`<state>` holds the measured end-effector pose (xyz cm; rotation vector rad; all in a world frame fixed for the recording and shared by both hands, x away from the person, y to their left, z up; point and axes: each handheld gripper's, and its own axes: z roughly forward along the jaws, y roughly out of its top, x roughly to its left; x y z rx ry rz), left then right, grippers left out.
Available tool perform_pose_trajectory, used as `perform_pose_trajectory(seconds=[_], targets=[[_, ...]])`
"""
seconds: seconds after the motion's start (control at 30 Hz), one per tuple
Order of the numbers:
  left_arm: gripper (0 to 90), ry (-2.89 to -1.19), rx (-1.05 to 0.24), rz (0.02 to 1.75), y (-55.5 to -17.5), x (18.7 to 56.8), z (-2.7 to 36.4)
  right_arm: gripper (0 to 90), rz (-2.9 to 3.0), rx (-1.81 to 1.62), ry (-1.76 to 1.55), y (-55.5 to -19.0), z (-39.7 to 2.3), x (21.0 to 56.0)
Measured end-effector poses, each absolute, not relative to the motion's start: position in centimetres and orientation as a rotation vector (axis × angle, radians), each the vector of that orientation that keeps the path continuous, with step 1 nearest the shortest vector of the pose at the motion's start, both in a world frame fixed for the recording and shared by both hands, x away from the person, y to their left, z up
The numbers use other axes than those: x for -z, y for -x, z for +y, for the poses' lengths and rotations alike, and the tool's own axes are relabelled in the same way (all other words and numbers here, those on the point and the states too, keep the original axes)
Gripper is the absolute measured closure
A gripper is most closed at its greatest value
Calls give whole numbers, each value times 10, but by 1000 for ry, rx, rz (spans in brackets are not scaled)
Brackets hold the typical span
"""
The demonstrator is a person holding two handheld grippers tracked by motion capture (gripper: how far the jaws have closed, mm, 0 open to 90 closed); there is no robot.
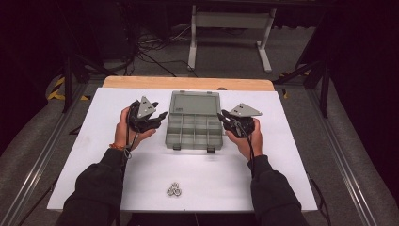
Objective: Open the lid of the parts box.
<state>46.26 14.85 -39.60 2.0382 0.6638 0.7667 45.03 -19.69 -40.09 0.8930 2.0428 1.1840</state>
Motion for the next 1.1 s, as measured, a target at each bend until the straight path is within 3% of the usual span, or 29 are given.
perform_pose_trajectory(seconds=[0.6,1.1], targets=[[259,-2036,-738,563,-426,396,163,650,2052,-1218,-812,-415,-214,397],[195,-2021,-724,537,-401,401,176,566,2072,-1220,-752,-392,-223,399]])
